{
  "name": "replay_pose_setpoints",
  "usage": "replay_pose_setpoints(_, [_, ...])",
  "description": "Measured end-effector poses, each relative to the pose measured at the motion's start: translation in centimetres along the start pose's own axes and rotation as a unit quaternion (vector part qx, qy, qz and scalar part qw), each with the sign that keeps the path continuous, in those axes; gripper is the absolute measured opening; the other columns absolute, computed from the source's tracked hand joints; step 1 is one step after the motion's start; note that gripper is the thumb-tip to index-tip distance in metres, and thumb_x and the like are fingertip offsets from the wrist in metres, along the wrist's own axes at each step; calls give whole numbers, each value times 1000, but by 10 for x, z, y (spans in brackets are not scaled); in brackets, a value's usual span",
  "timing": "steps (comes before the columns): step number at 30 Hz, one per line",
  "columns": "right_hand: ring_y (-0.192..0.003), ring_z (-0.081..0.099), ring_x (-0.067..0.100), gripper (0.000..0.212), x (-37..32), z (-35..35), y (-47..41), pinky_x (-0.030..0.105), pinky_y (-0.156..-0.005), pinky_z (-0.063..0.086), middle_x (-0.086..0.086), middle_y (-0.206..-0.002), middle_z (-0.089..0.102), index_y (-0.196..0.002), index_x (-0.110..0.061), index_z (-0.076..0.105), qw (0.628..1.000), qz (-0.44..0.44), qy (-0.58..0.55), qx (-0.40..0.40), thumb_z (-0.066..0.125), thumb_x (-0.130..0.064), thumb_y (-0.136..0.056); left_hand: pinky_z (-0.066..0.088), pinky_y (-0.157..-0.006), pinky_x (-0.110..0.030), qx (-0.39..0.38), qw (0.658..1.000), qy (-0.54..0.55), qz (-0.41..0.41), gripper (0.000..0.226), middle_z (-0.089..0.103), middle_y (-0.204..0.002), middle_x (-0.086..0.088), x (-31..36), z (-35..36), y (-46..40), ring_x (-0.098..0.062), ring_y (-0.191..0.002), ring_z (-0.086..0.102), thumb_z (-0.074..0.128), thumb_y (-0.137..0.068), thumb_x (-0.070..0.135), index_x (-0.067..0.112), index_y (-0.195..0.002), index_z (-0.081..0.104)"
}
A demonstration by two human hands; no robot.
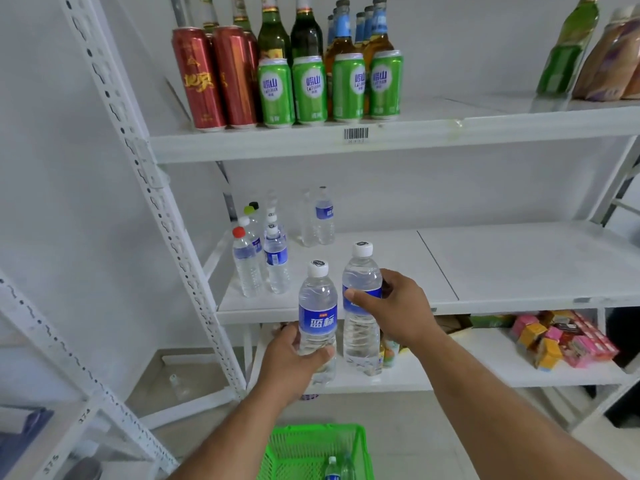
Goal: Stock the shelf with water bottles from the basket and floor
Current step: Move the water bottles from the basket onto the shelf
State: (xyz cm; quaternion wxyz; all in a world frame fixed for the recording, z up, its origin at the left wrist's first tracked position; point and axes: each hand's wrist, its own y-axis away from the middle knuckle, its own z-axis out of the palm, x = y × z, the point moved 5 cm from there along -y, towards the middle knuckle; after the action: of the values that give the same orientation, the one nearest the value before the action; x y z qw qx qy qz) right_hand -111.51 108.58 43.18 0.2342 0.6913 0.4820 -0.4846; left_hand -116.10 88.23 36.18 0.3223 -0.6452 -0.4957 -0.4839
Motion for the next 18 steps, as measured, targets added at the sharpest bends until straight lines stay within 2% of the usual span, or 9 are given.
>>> replay_pose_setpoints(3, [-84, 68, 6, 34, 3, -6, -19, 23, -73, 55, -14, -95, 71, -107, -33, 65, 1000, -5, 4, 0, 76, -48, -79, 55, -88, -32, 4, 1000, -1, -7, 36, 75, -98, 11, 3, 7, -19, -7, -94, 70, 85, -73, 23, 28, -103, 66])
replay_pose_setpoints(7, [-85, 65, 2, 33, 8, -4, -52, 20, -72, 50, -20, -94, 67, -107, -38, 60, 1000, -1, 12, 5, 74, -51, -80, 55, -92, -36, 2, 1000, 1, -9, 42, 75, -102, 12, 4, 11, -56, -8, -98, 69, 86, -71, 27, 30, -107, 66])
replay_pose_setpoints(10, [-85, 64, 2, 38, 9, 0, -81, 21, -74, 50, -20, -95, 66, -111, -37, 61, 999, -1, 32, 9, 74, -53, -79, 56, -86, -31, 4, 1000, -2, -12, 43, 74, -103, 11, 2, 13, -87, -7, -94, 70, 86, -71, 28, 30, -109, 65])
replay_pose_setpoints(15, [-81, 63, 2, 34, 8, 10, -130, 15, -64, 43, -21, -89, 66, -107, -37, 63, 998, -2, 61, 16, 75, -50, -79, 47, -73, -20, 11, 1000, 17, -18, 43, 67, -101, 15, 3, 14, -141, -1, -91, 62, 84, -73, 26, 32, -108, 60])
replay_pose_setpoints(18, [-80, 63, 3, 34, 11, 19, -156, 17, -63, 42, -19, -88, 68, -107, -35, 65, 998, 8, 62, 20, 76, -49, -78, 45, -77, -21, 17, 1000, 12, -16, 50, 65, -110, 10, 1, 13, -171, 0, -93, 60, 85, -70, 25, 28, -114, 61])
